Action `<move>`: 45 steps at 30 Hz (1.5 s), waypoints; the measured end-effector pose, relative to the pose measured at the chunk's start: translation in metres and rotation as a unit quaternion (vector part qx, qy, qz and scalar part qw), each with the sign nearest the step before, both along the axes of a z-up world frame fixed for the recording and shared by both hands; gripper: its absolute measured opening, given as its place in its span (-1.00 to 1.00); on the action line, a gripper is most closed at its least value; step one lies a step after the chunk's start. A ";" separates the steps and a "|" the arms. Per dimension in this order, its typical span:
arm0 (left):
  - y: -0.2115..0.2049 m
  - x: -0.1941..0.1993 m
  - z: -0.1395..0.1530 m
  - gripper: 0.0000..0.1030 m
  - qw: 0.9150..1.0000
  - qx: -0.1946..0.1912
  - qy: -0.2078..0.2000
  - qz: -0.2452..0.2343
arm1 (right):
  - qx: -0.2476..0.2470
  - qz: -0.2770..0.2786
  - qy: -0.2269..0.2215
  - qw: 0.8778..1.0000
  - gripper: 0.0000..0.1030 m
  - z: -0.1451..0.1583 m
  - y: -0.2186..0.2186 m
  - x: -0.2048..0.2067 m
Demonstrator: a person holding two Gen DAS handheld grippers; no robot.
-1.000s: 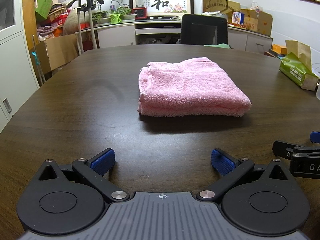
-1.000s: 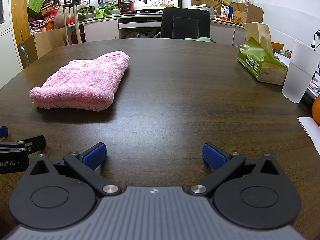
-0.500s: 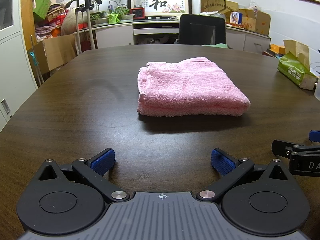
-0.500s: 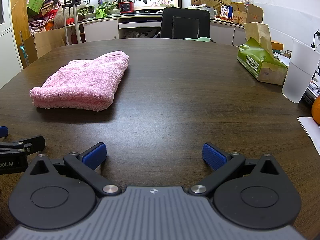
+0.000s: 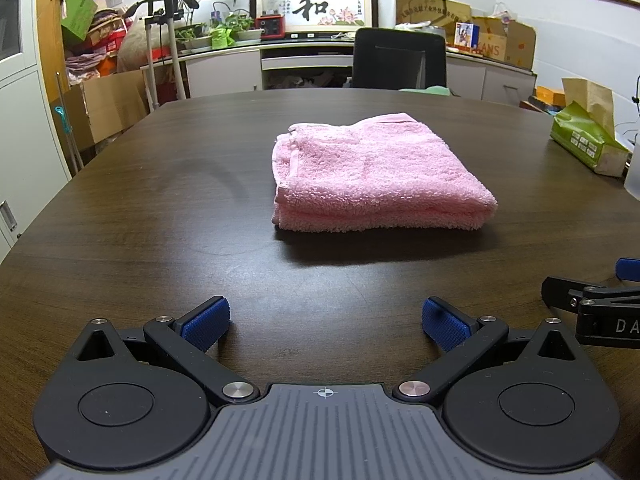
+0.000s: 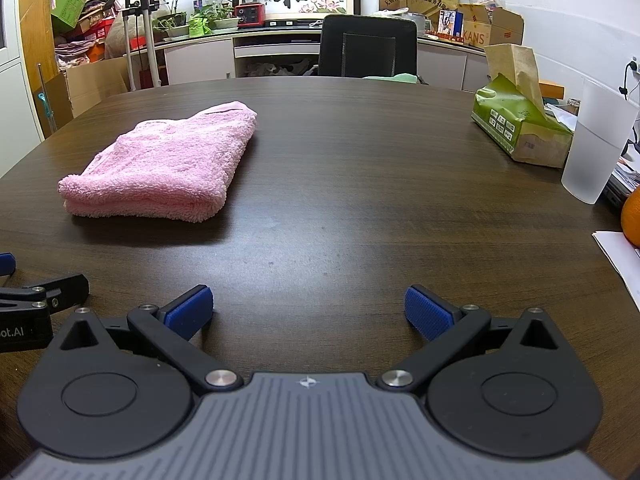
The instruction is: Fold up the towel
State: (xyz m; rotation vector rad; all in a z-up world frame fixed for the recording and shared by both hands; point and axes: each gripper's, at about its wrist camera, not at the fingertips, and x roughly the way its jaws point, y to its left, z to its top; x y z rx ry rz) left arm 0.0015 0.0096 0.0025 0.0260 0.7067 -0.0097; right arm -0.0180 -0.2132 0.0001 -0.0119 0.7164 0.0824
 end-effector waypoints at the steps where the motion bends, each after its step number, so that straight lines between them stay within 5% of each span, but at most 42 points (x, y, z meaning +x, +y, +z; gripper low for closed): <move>1: 0.000 0.000 0.000 1.00 1.000 0.000 0.000 0.000 | 0.000 0.000 0.000 1.000 1.00 0.000 0.000 0.000; 45: 0.000 -0.005 0.000 1.00 1.000 -0.001 0.000 -0.009 | 0.000 0.000 0.000 1.000 1.00 0.000 0.000 0.000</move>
